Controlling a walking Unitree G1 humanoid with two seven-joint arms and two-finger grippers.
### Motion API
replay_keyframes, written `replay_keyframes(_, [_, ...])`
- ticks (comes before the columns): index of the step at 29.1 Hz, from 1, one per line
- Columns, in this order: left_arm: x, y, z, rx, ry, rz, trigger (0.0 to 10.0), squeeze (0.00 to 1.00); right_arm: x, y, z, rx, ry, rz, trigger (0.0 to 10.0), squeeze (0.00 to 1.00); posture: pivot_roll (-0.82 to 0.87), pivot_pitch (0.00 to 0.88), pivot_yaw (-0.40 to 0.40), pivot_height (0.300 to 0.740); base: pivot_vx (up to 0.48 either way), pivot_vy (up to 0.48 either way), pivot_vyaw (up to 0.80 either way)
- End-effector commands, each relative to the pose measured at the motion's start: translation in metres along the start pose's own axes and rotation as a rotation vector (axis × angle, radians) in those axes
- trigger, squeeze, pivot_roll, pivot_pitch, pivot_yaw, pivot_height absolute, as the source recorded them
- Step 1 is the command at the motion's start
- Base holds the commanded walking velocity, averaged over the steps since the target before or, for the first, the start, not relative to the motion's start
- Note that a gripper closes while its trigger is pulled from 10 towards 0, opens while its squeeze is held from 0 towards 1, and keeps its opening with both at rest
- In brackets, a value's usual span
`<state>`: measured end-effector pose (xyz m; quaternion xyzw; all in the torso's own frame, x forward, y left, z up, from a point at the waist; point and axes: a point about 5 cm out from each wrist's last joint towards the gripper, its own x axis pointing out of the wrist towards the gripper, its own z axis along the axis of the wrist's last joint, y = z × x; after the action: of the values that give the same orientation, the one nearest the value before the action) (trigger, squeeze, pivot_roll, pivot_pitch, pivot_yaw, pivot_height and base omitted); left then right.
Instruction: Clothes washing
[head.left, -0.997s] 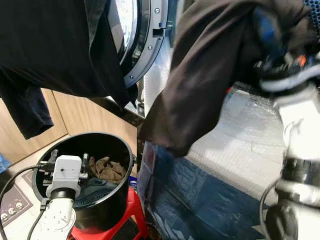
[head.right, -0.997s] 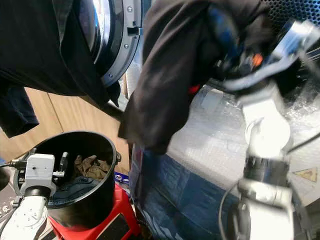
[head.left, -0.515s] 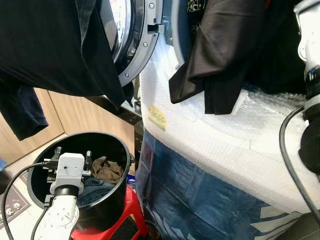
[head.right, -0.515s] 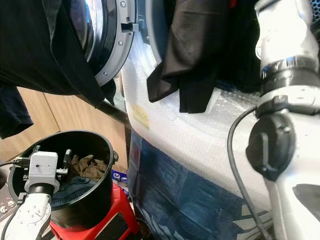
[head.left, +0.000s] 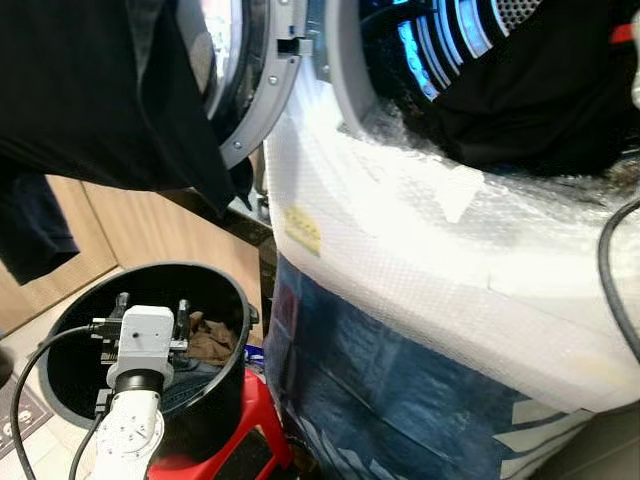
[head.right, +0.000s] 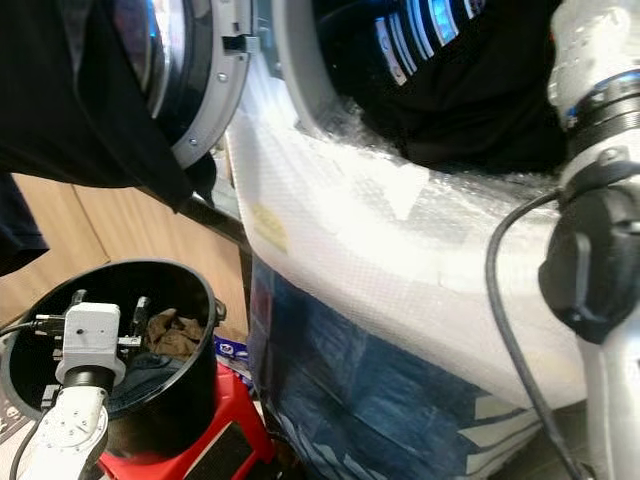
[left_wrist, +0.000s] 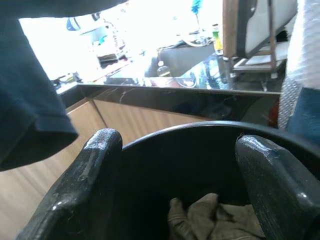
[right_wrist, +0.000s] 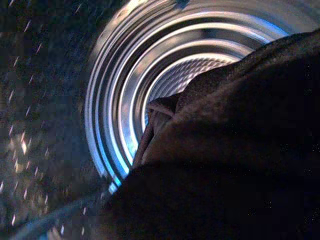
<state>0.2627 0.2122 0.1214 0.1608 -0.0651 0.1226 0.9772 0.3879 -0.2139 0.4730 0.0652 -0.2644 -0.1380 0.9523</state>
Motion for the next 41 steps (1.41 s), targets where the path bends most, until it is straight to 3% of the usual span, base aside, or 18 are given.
replay_keyframes(1, [-0.001, -0.005, -0.001, 0.012, 0.001, -0.032, 10.0, 0.00, -0.002, 0.003, -0.017, -0.063, 0.060, 0.022, 10.0, 0.00, 0.29, 0.000, -0.070, 0.740, 0.000, 0.000, 0.00])
replay_keyframes(3, [-0.002, -0.007, -0.001, 0.003, 0.007, -0.039, 10.0, 0.00, -0.007, 0.008, -0.040, -0.075, 0.137, 0.067, 10.0, 0.00, 0.29, 0.000, -0.068, 0.740, 0.000, 0.000, 0.00])
replay_keyframes(4, [-0.002, -0.007, -0.001, 0.003, 0.007, -0.044, 10.0, 0.00, -0.009, 0.013, -0.049, -0.079, 0.168, 0.106, 10.0, 0.07, 0.29, 0.000, -0.068, 0.740, 0.000, 0.000, 0.00])
replay_keyframes(5, [-0.002, -0.009, 0.000, 0.001, 0.005, -0.055, 10.0, 0.00, -0.014, 0.024, -0.061, -0.100, 0.204, 0.195, 10.0, 1.00, 0.29, 0.000, -0.065, 0.740, 0.000, 0.000, 0.00])
replay_keyframes(8, [-0.003, -0.011, -0.001, -0.001, 0.009, -0.066, 10.0, 0.00, -0.019, 0.034, -0.071, -0.181, 0.224, 0.277, 10.0, 1.00, 0.29, 0.000, -0.063, 0.740, 0.000, 0.000, 0.00])
replay_keyframes(10, [-0.002, -0.012, -0.001, -0.006, 0.015, -0.077, 10.0, 0.00, -0.020, 0.034, -0.074, -0.202, 0.232, 0.269, 10.0, 1.00, 0.28, 0.000, -0.059, 0.740, 0.000, 0.000, 0.00])
replay_keyframes(19, [-0.007, -0.015, -0.002, -0.011, 0.027, -0.096, 10.0, 0.00, -0.021, 0.025, -0.082, -0.155, 0.276, 0.233, 10.0, 1.00, 0.28, 0.000, -0.060, 0.740, 0.000, 0.000, 0.00])
replay_keyframes(23, [-0.007, -0.014, -0.002, -0.011, 0.028, -0.098, 10.0, 0.00, -0.017, 0.007, -0.078, -0.121, 0.262, 0.137, 10.0, 1.00, 0.27, 0.000, -0.060, 0.740, 0.000, 0.000, 0.00])
replay_keyframes(25, [-0.007, -0.015, -0.002, -0.008, 0.030, -0.109, 10.0, 0.00, -0.018, 0.000, -0.083, -0.047, 0.279, 0.113, 10.0, 1.00, 0.27, 0.000, -0.057, 0.740, 0.000, 0.000, 0.00])
replay_keyframes(28, [-0.009, -0.014, -0.003, -0.008, 0.037, -0.110, 10.0, 0.00, -0.019, -0.002, -0.089, -0.022, 0.288, 0.102, 10.0, 1.00, 0.26, 0.000, -0.050, 0.740, 0.000, 0.000, 0.00])
replay_keyframes(32, [-0.011, -0.015, -0.003, -0.008, 0.041, -0.118, 10.0, 0.00, -0.019, 0.005, -0.085, 0.036, 0.265, 0.119, 10.0, 1.00, 0.26, 0.005, -0.054, 0.740, 0.000, 0.000, 0.00])
replay_keyframes(33, [-0.011, -0.016, -0.003, -0.008, 0.041, -0.120, 10.0, 0.00, -0.020, 0.012, -0.084, 0.059, 0.257, 0.153, 10.0, 1.00, 0.26, 0.006, -0.053, 0.740, 0.000, 0.000, 0.00])
replay_keyframes(41, [-0.013, -0.015, -0.003, -0.010, 0.041, -0.114, 10.0, 0.00, -0.028, 0.030, -0.084, 0.095, 0.213, 0.242, 10.0, 1.00, 0.27, 0.015, -0.054, 0.740, 0.000, 0.000, 0.00])
